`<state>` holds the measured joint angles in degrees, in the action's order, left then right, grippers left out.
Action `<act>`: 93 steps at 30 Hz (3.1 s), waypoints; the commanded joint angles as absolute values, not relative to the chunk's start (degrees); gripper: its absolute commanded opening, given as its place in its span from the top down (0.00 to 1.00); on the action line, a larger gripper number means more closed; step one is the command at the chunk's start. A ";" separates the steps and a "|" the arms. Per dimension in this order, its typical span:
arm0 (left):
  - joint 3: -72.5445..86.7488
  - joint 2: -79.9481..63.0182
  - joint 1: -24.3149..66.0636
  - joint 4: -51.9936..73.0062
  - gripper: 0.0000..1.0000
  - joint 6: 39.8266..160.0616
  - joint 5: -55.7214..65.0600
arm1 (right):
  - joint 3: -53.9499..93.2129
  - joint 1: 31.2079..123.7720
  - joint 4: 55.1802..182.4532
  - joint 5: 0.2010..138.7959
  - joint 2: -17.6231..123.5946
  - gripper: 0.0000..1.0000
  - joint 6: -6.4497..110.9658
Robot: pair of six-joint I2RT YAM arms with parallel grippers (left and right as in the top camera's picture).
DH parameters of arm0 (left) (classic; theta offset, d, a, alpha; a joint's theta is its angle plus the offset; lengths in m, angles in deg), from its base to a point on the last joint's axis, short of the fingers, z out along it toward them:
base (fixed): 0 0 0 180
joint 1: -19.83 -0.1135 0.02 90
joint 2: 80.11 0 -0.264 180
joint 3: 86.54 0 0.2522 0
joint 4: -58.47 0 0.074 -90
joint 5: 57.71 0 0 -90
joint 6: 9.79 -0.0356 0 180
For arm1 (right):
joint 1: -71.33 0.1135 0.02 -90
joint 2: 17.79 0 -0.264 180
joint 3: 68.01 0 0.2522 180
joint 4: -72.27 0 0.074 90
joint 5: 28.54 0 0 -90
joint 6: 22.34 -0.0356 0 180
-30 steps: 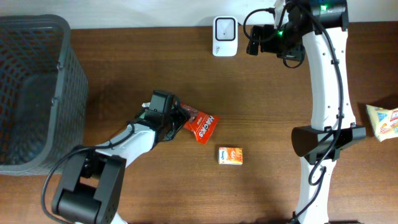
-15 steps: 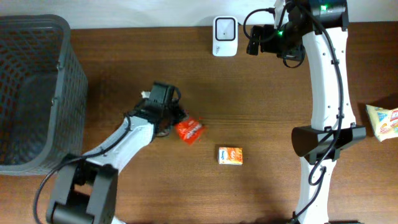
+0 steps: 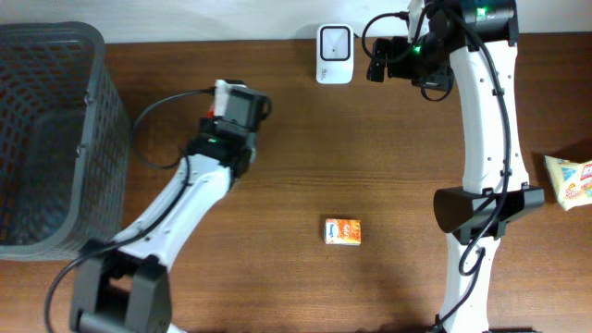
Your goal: Scan the item barcode
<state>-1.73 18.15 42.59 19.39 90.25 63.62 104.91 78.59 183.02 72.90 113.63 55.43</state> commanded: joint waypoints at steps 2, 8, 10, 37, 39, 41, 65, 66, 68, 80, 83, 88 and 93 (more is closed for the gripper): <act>-1.31 26.19 49.15 21.10 0.90 85.03 69.91 | 105.04 78.42 183.35 72.15 113.08 0.02 55.14; -1.23 30.67 58.50 21.55 0.21 85.07 75.68 | 105.04 78.42 183.35 72.15 113.08 0.02 55.14; -0.85 30.21 60.21 21.49 0.18 85.05 70.85 | 105.04 78.42 183.35 72.15 113.08 0.02 55.14; 12.26 -6.33 30.22 -10.14 0.01 95.39 51.55 | 76.34 100.52 159.96 81.25 115.38 0.96 48.35; 12.70 -6.33 27.88 -11.38 0.01 95.39 49.96 | 73.02 102.07 156.31 81.36 115.40 0.96 47.34; 12.92 -6.33 24.99 -12.04 0.01 95.39 49.34 | 69.10 103.73 151.79 81.33 115.40 0.96 46.68; 12.33 -4.02 23.03 -17.50 0.01 95.39 40.47 | 63.47 92.17 154.76 82.19 113.80 0.96 49.48; 12.33 -3.49 23.03 -17.53 0.01 95.39 39.68 | 63.42 91.51 154.28 86.40 113.82 0.96 51.56; 12.33 -2.29 23.03 -17.53 0.01 95.39 38.59 | 63.14 91.49 153.76 88.77 113.93 0.96 52.67; 12.33 4.97 23.05 -18.40 0.01 95.37 30.09 | 54.24 94.79 136.77 90.58 118.59 0.96 46.29; 12.33 5.08 23.05 -19.10 0.01 95.37 30.09 | 53.15 92.63 135.59 87.15 119.20 0.96 46.38; 12.33 5.08 23.05 -19.25 0.01 95.37 30.09 | 54.74 88.04 139.57 87.24 118.85 0.96 52.37; 12.33 5.08 23.05 -18.68 0.01 95.37 30.09 | 67.97 83.53 156.03 91.17 117.56 0.96 57.74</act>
